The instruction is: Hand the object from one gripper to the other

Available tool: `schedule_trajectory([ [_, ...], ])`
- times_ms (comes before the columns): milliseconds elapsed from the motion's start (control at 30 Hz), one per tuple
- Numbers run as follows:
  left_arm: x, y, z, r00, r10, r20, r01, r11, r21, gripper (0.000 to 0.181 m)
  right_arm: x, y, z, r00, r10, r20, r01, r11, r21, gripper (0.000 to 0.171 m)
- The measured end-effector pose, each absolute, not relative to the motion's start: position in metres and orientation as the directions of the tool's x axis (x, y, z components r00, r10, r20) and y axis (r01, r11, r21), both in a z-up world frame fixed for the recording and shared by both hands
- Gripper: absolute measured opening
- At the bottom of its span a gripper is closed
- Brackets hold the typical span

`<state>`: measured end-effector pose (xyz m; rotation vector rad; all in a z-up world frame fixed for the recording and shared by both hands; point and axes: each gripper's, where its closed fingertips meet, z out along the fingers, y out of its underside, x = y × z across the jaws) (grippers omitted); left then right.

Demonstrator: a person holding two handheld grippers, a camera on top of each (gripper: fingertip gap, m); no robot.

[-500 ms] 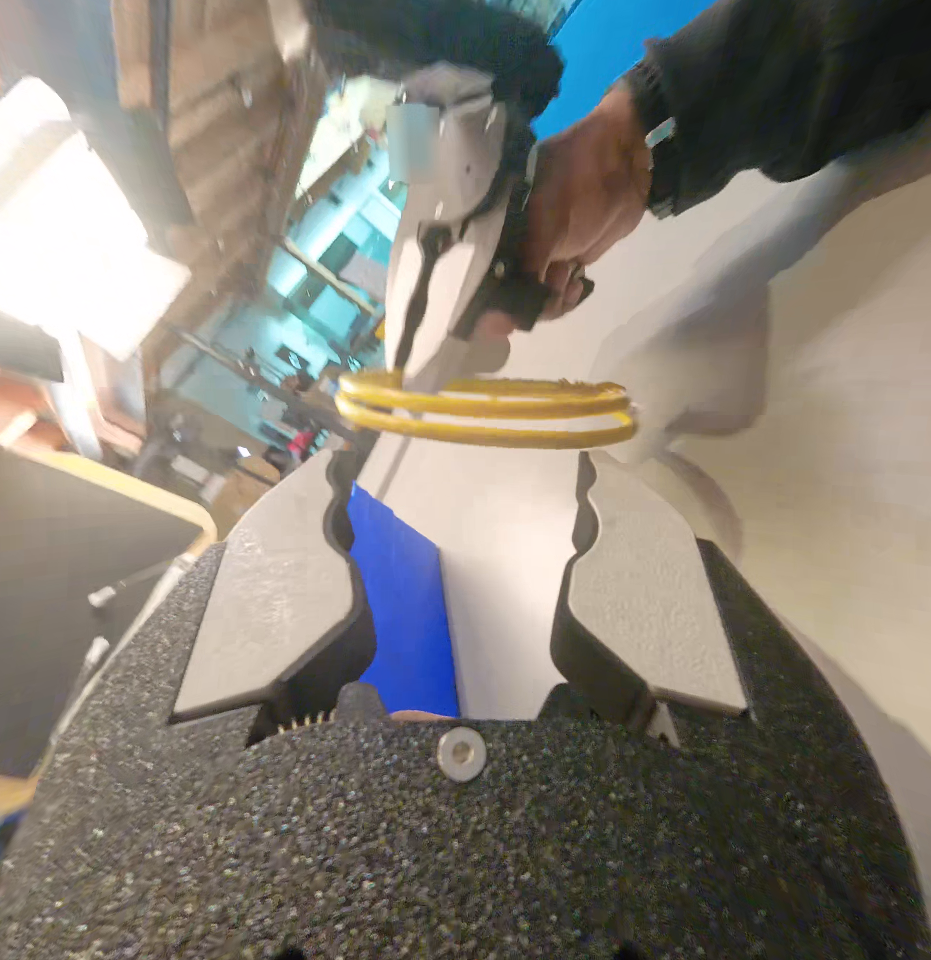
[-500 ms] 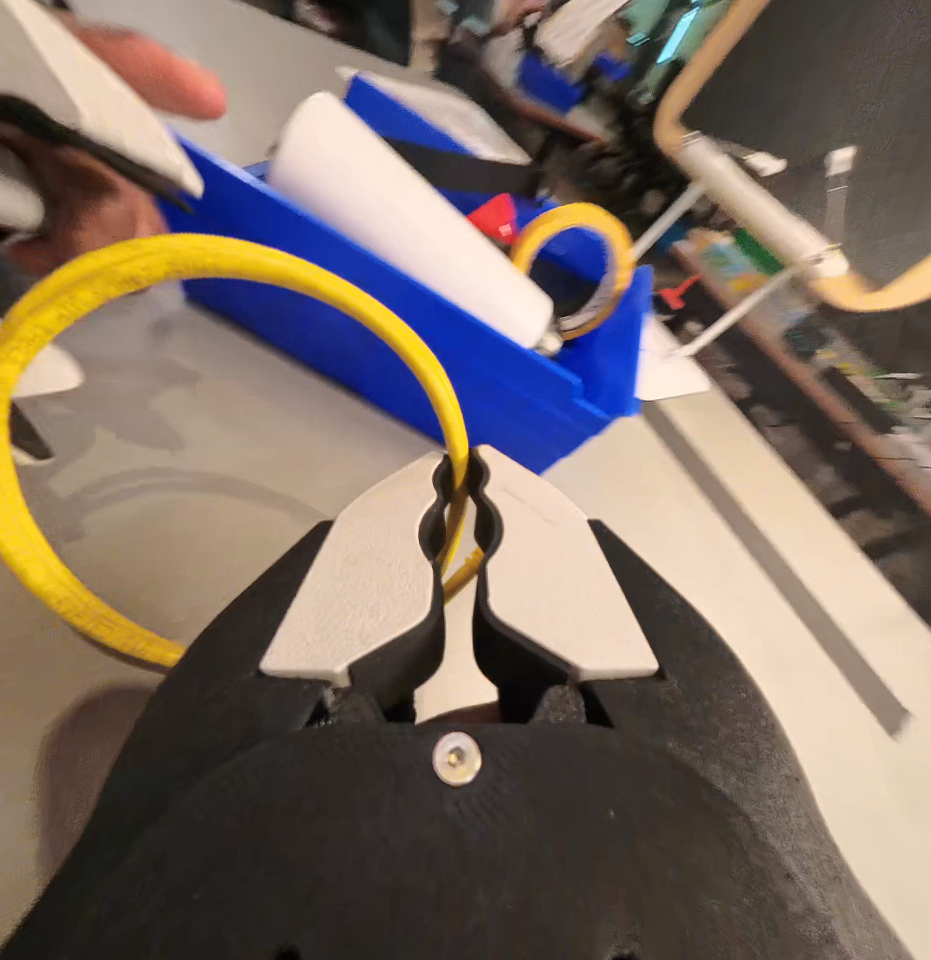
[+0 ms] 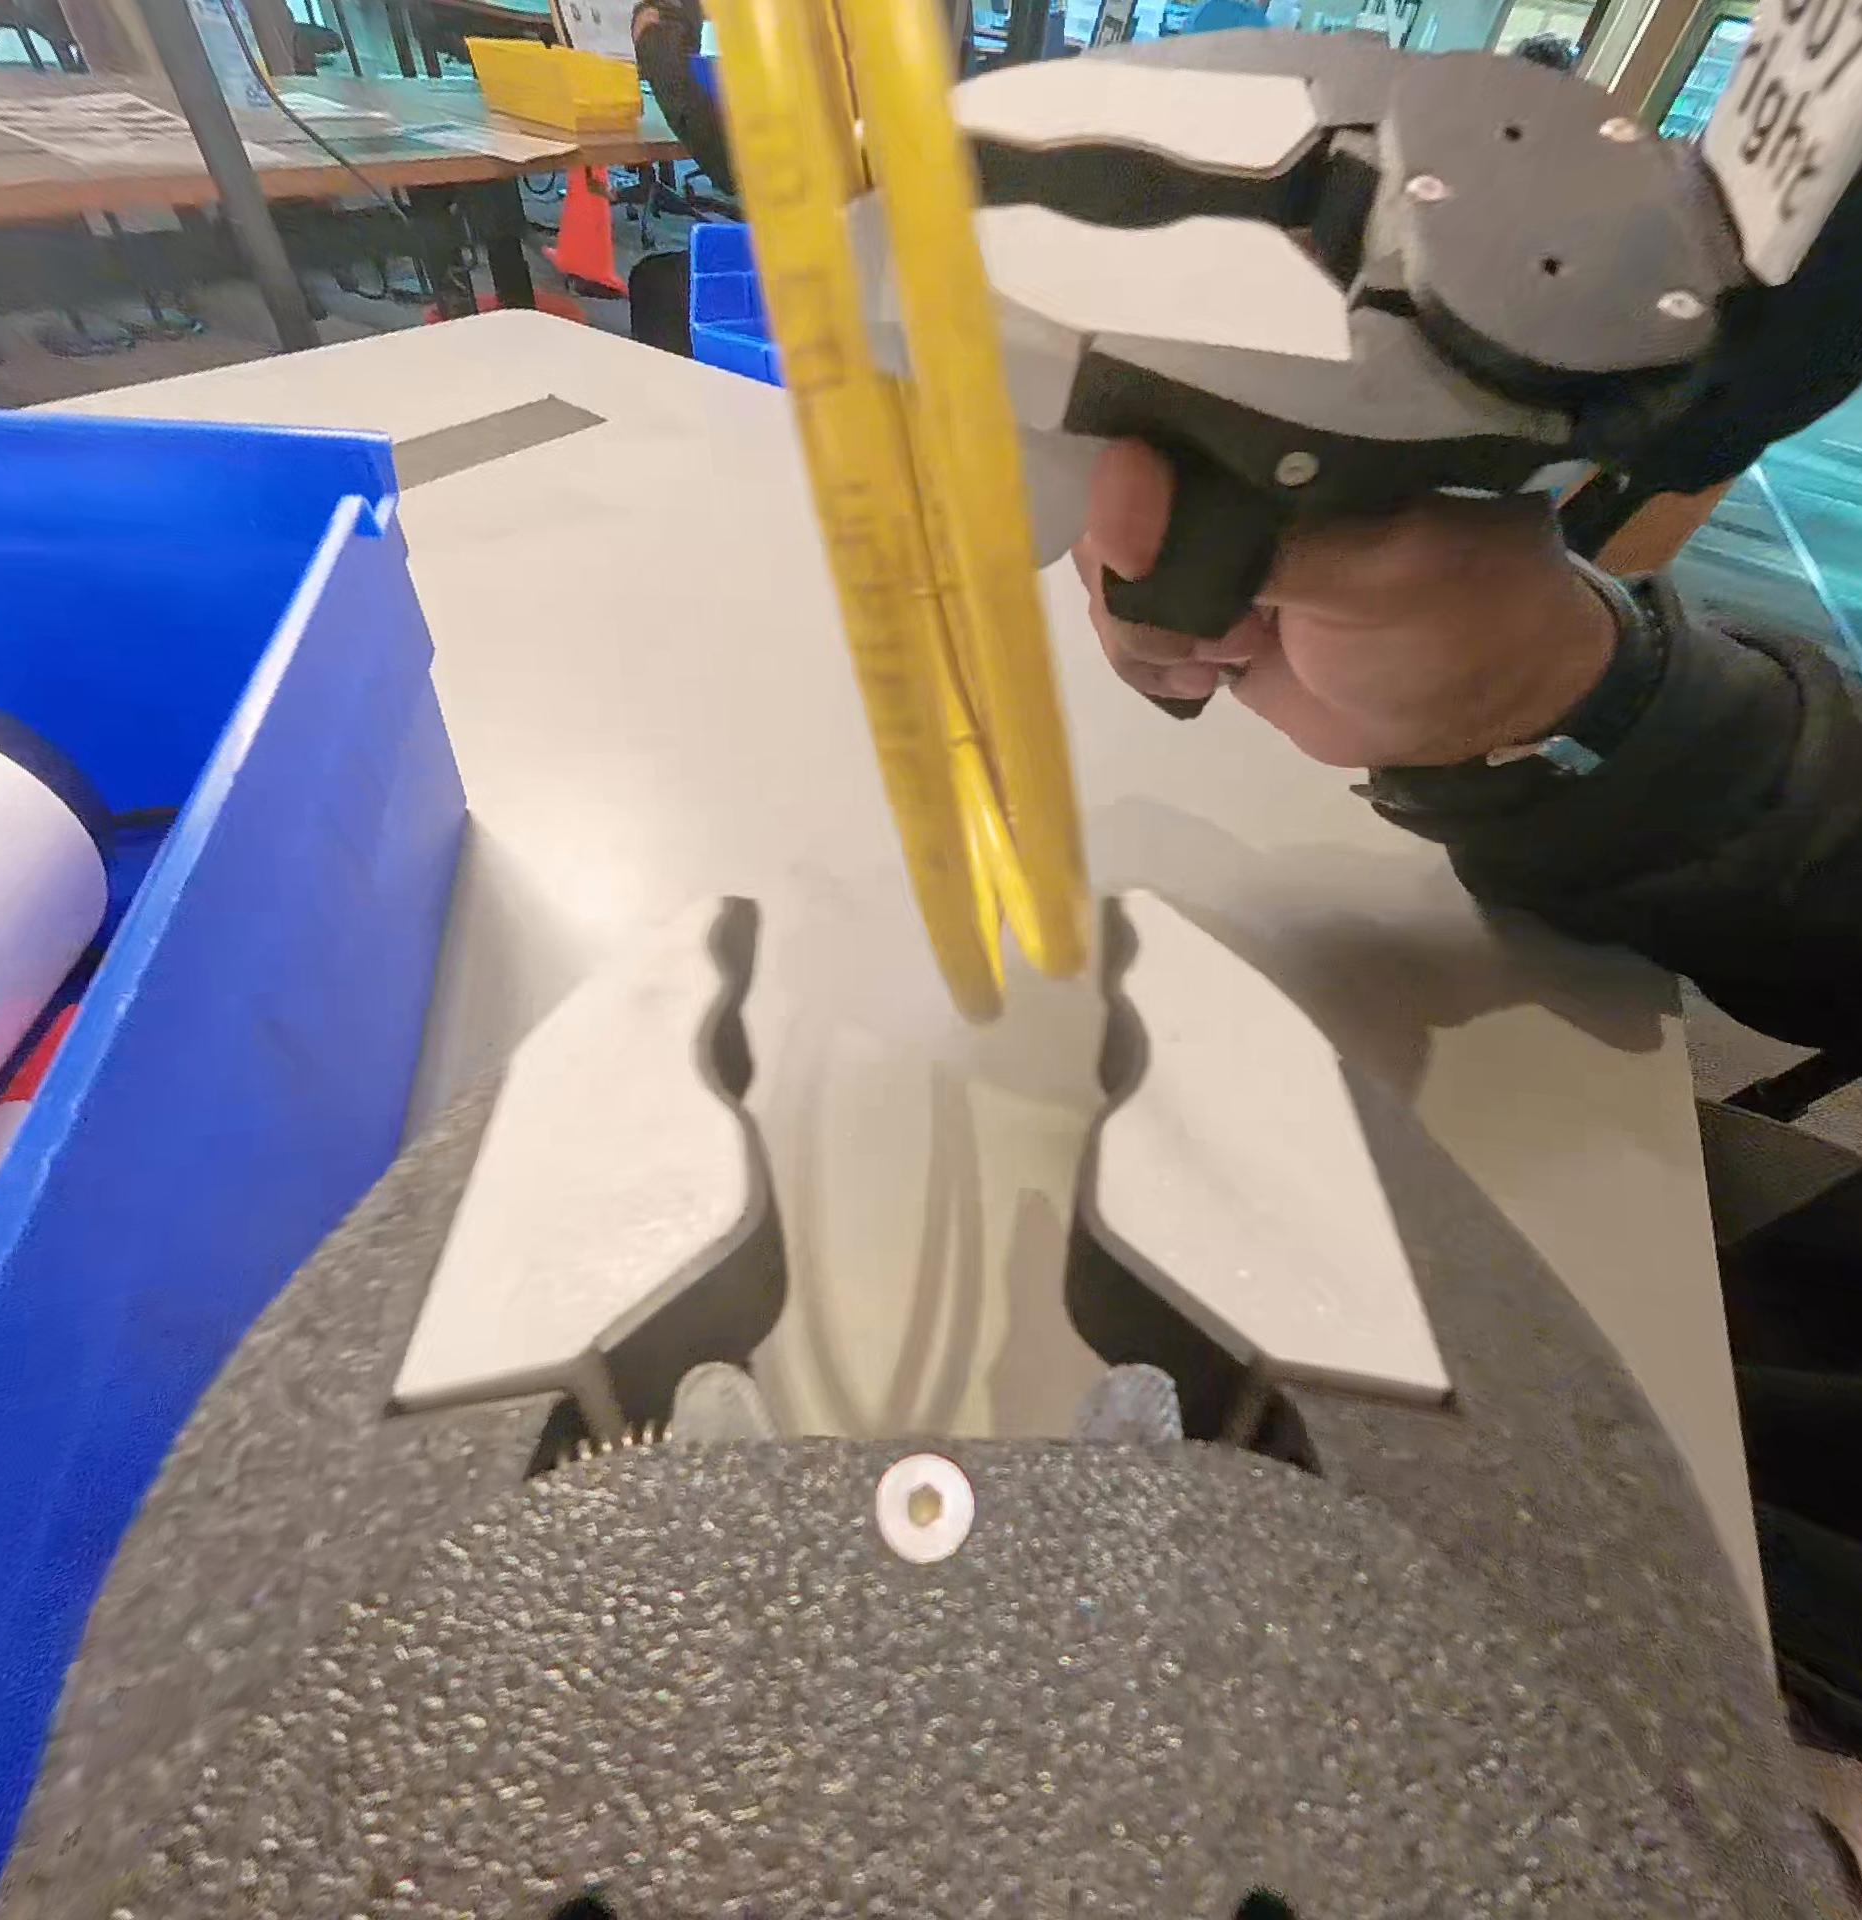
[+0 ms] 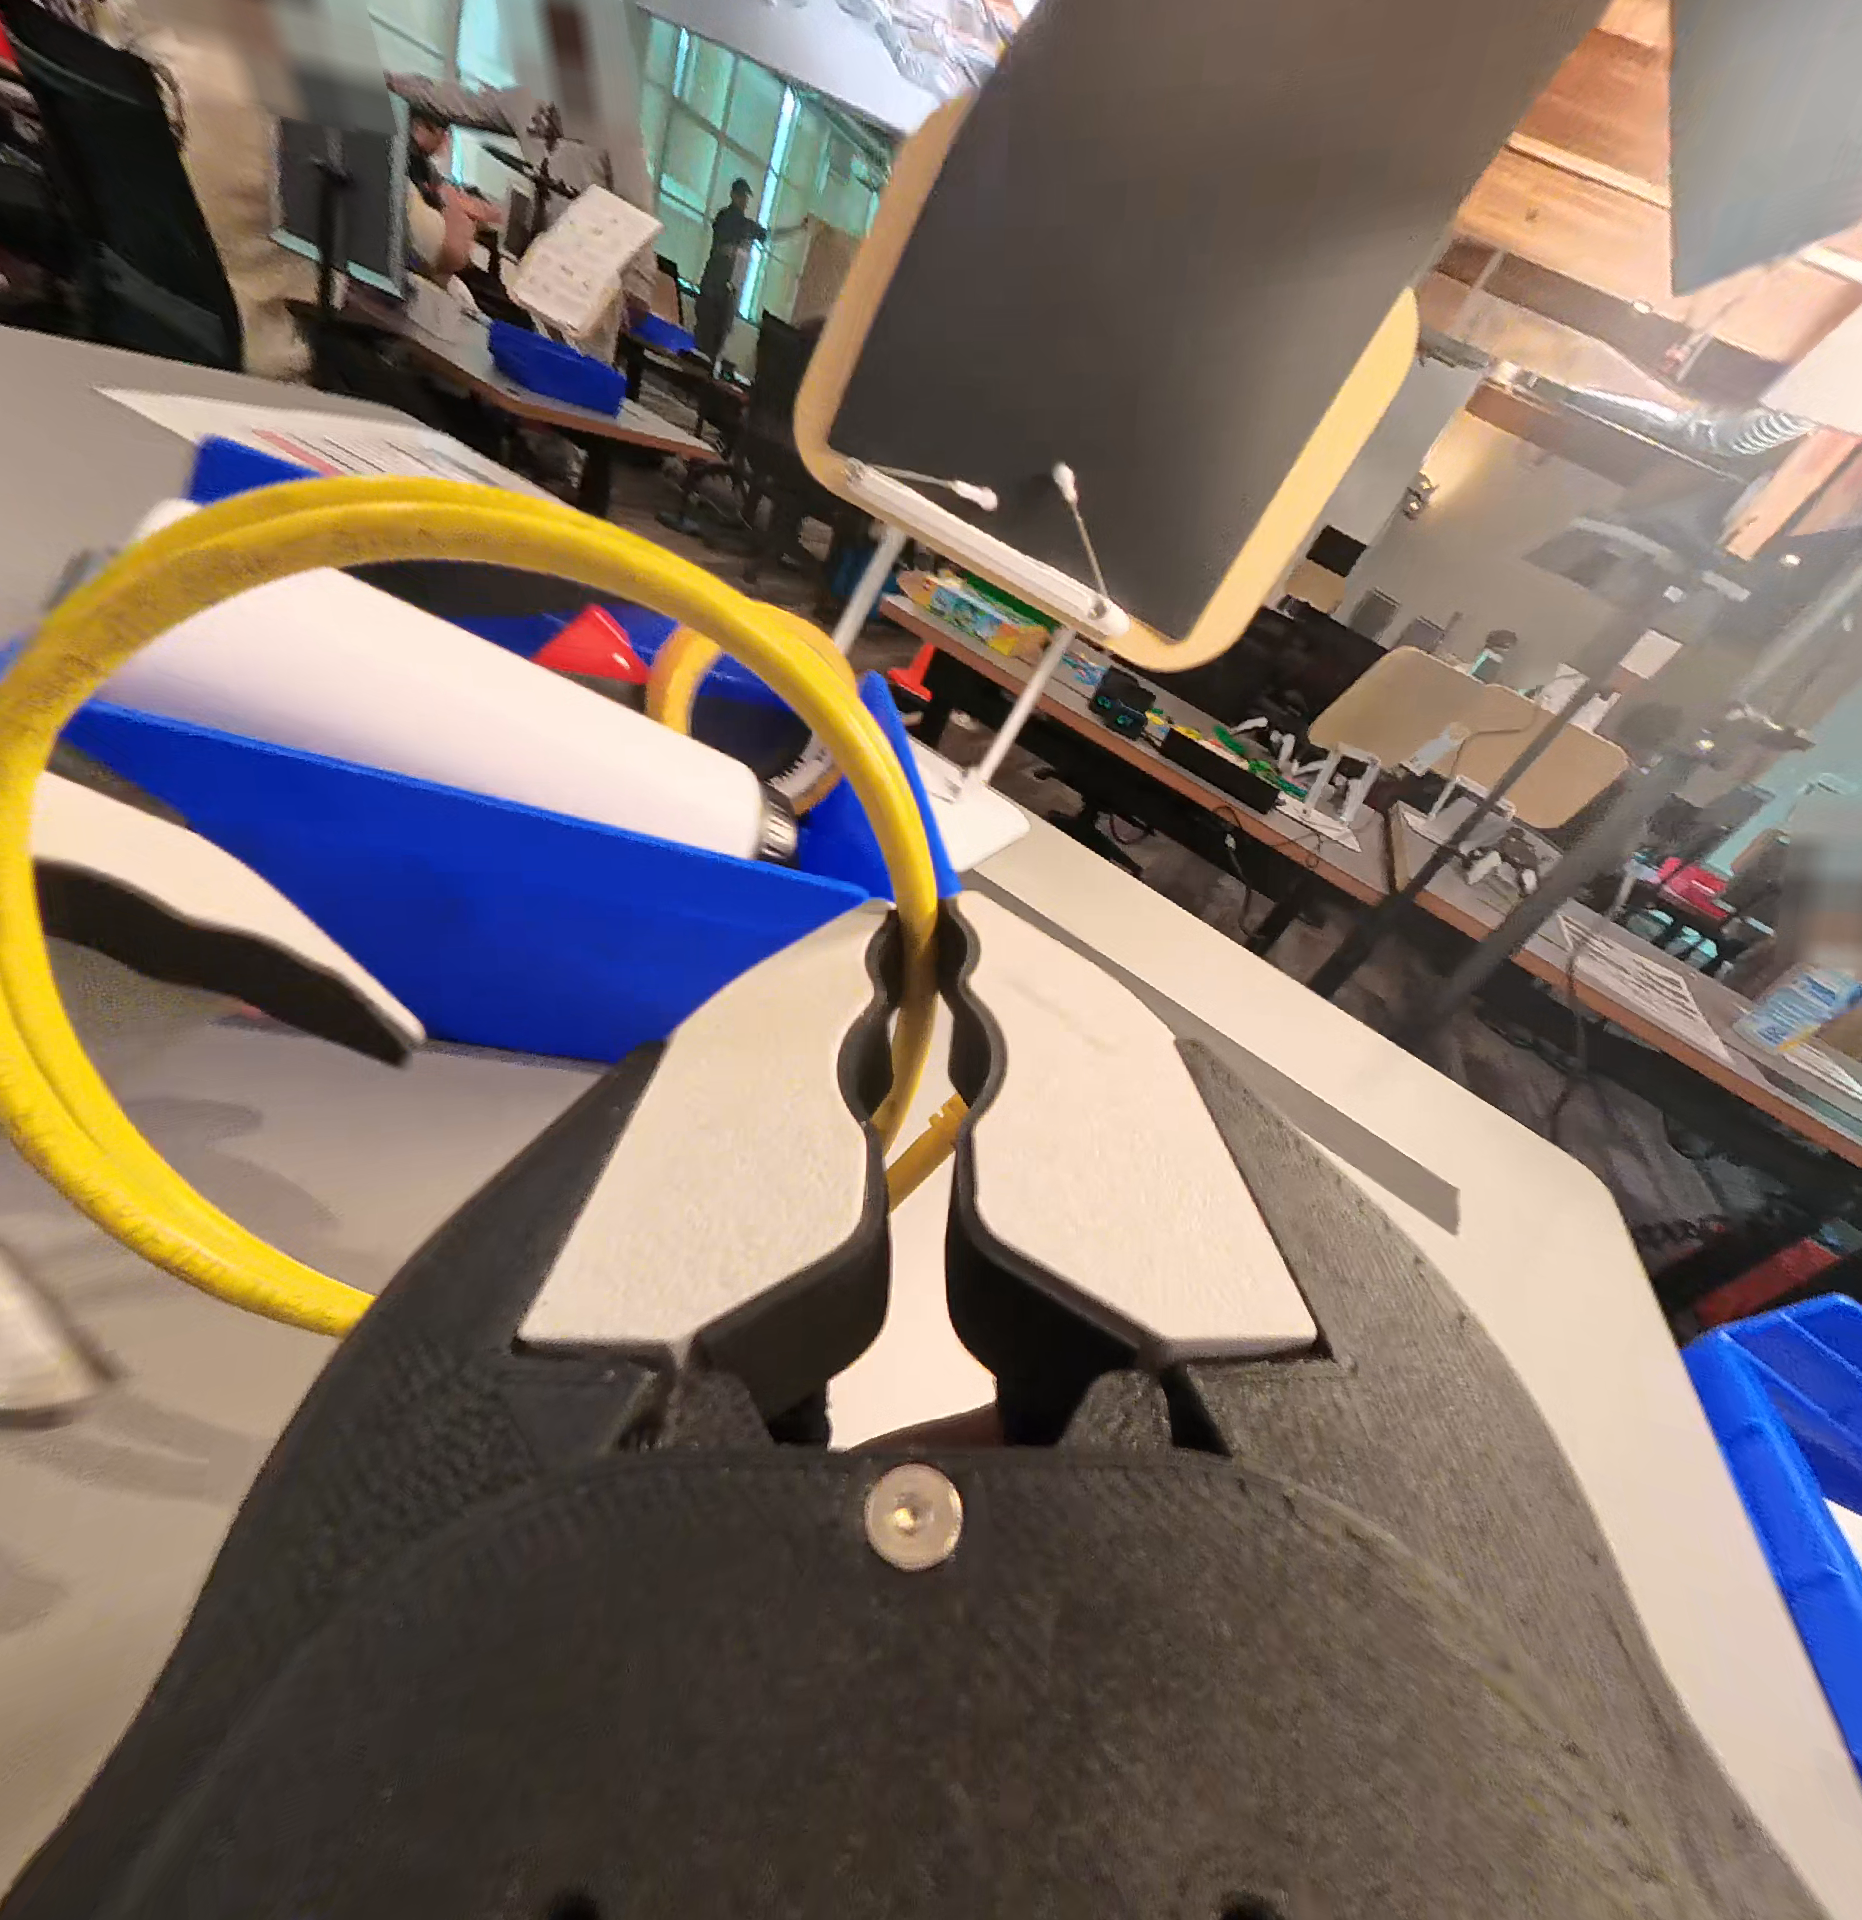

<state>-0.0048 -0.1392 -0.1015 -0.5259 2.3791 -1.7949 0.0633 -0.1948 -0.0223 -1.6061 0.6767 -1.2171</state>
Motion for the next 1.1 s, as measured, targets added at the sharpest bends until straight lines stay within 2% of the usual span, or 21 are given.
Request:
schedule_trajectory([
  [33, -0.006, -0.139, -0.102, -0.935, -0.336, 0.111, -0.198, 0.236, -0.951, 0.05, 0.06, -0.188, -0.021, 0.359, -0.85, 0.387, 0.135, -0.363, -0.922, 0.005],
  [100, -0.009, -0.137, -0.098, -0.943, -0.319, 0.093, -0.168, 0.216, -0.962, 0.01, 0.057, -0.18, -0.02, 0.376, -0.846, 0.377, 0.138, -0.351, -0.926, 0.005],
  [133, -0.008, -0.136, -0.095, -0.943, -0.324, 0.08, -0.153, 0.206, -0.967, 0.003, 0.057, -0.179, -0.021, 0.387, -0.848, 0.362, 0.134, -0.337, -0.932, 0.005],
  [233, -0.003, -0.132, -0.091, -0.933, -0.35, 0.088, -0.164, 0.193, -0.967, 0.003, 0.059, -0.181, -0.028, 0.443, -0.842, 0.308, 0.098, -0.296, -0.95, 0.005],
  [300, 0.0, -0.128, -0.089, -0.922, -0.363, 0.134, -0.206, 0.166, -0.964, 0.002, 0.058, -0.182, -0.031, 0.481, -0.823, 0.304, 0.1, -0.293, -0.951, 0.013],
  [433, 0.011, -0.121, -0.086, -0.884, -0.39, 0.259, -0.321, 0.102, -0.942, 0.002, 0.056, -0.194, -0.034, 0.415, -0.771, 0.483, 0.187, -0.447, -0.875, 0.027],
  [533, 0.016, -0.116, -0.082, -0.872, -0.394, 0.292, -0.348, 0.076, -0.935, 0.002, 0.043, -0.188, -0.042, 0.359, -0.621, 0.697, 0.343, -0.607, -0.717, 0.028],
  [633, 0.013, -0.116, -0.076, -0.872, -0.368, 0.324, -0.369, 0.057, -0.928, 0.001, 0.034, -0.175, -0.069, 0.229, -0.315, 0.921, 0.468, -0.794, -0.388, 0.031],
  [700, 0.012, -0.116, -0.071, -0.869, -0.349, 0.352, -0.387, 0.034, -0.922, 0.002, 0.03, -0.165, -0.093, 0.153, -0.086, 0.984, 0.519, -0.841, -0.155, 0.036],
  [733, 0.012, -0.115, -0.068, -0.868, -0.338, 0.365, -0.394, 0.021, -0.919, 0.002, 0.028, -0.16, -0.103, 0.135, -0.009, 0.991, 0.537, -0.839, -0.081, 0.038],
  [833, 0.01, -0.114, -0.054, -0.866, -0.287, 0.409, -0.417, -0.036, -0.908, 0.001, 0.023, -0.142, -0.119, 0.116, 0.09, 0.989, 0.578, -0.816, 0.006, 0.044],
  [967, 0.002, -0.113, -0.037, -0.846, -0.166, 0.506, -0.494, -0.108, -0.863, 0.001, 0.028, -0.124, -0.117, -0.016, 0.145, 0.989, 0.559, -0.819, 0.129, 0.049],
  [1067, -0.006, -0.113, -0.029, -0.816, -0.05, 0.576, -0.565, -0.142, -0.813, 0.001, 0.034, -0.119, -0.114, -0.061, 0.151, 0.987, 0.524, -0.836, 0.161, 0.034],
  [1100, -0.009, -0.112, -0.025, -0.814, -0.018, 0.581, -0.572, -0.152, -0.806, 0.001, 0.036, -0.119, -0.115, -0.051, 0.14, 0.989, 0.518, -0.843, 0.146, 0.021],
])
